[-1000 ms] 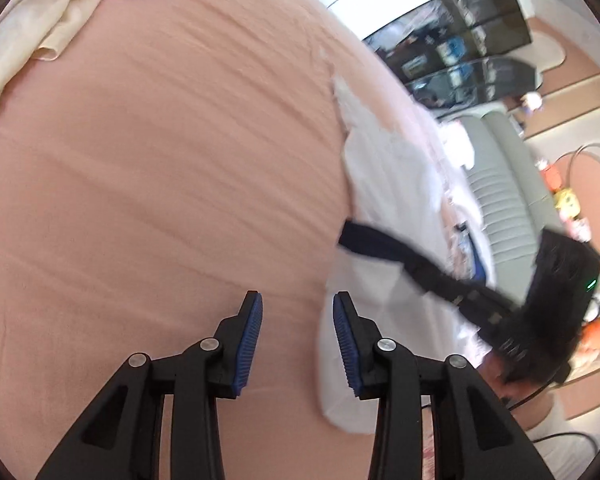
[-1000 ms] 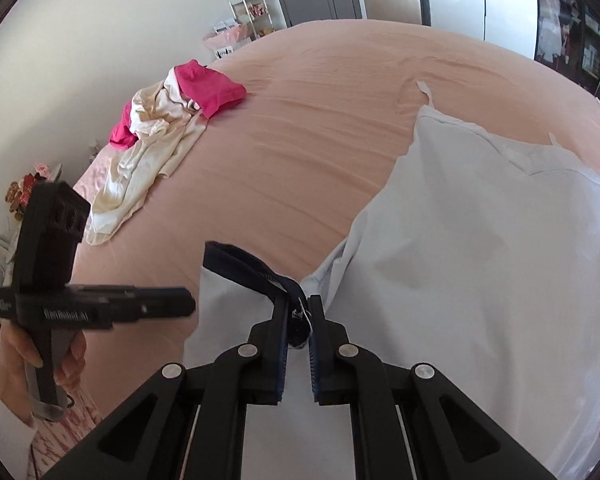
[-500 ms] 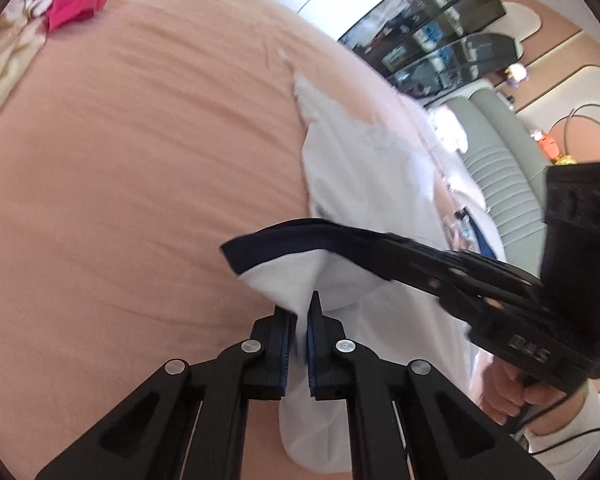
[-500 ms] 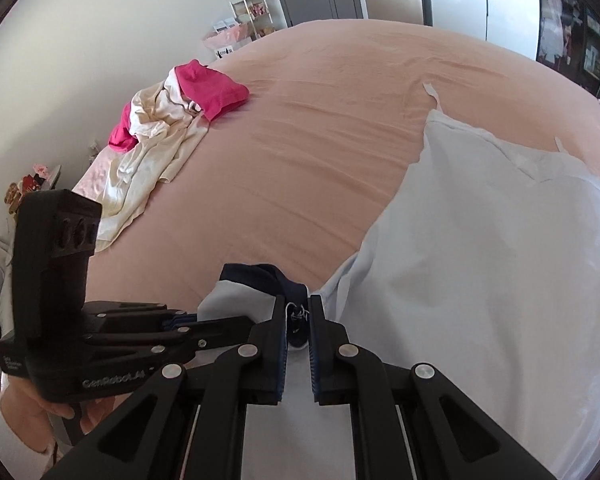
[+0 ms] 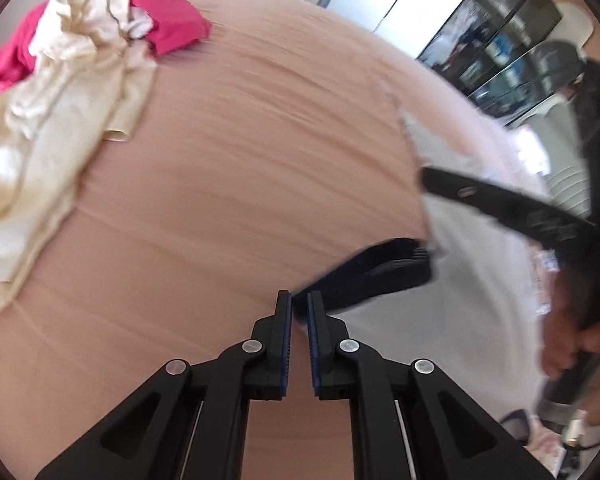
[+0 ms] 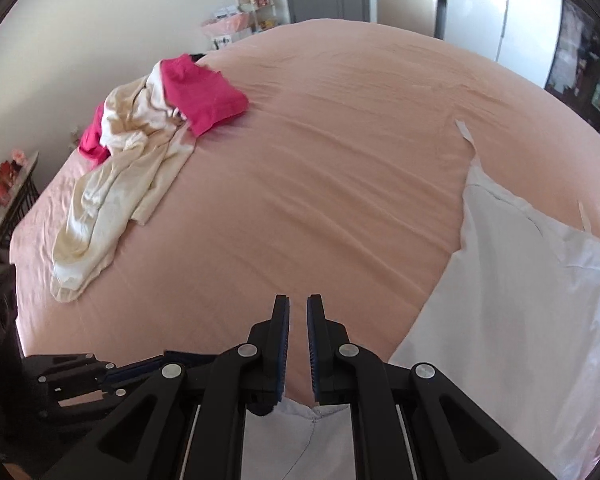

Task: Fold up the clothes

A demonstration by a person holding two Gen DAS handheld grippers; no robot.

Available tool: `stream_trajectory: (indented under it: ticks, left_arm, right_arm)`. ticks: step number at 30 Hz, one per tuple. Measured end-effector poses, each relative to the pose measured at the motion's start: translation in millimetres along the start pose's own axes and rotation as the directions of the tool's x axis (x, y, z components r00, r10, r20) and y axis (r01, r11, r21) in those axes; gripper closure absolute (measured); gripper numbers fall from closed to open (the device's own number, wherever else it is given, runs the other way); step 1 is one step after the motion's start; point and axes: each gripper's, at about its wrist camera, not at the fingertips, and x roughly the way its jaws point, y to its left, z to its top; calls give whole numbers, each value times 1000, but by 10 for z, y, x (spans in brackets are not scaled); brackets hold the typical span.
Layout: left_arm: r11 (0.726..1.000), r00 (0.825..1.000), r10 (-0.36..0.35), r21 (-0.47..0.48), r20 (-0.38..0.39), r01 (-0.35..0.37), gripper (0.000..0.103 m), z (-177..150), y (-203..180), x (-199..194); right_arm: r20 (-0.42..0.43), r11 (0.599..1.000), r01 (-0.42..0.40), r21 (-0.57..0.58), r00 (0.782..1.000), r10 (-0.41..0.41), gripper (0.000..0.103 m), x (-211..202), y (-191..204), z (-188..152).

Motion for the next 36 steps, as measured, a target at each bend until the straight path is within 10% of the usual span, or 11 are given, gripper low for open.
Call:
stream_trajectory:
  ticks: [5,12,24,29,32,36]
  left_arm:
    - [998,999,36,-56,14,-35,95,0,167,-76]
    - [971,972,-225,69,-63,230,95,-88,-77,-120]
    - [985,998,48,169,-48,-40,96,-261,-65,-134]
    - [995,999,-29,92,22,27,96,-209,158,-348]
    - [972,974,-217,81,-69,222,96,-211,67,-154]
    - [974,981,-140,158,-132,160,96,-359,-115,67]
  right_arm:
    - [-70,996,18,-82,997,-24,84,-77,-44,-266]
    - [-154,935,77,-347,978,-138,84,27,277,-640]
    - [3,968,138,-210,990,-140,86,286,160,-149]
    - [-29,985,48,-165,998,-54,82,-78,7,-177]
    - [-114,948,83,-307,986,-123,82,-49,92,-408]
    - [-185,914,68,-399,971,-153,82,227,171,-574]
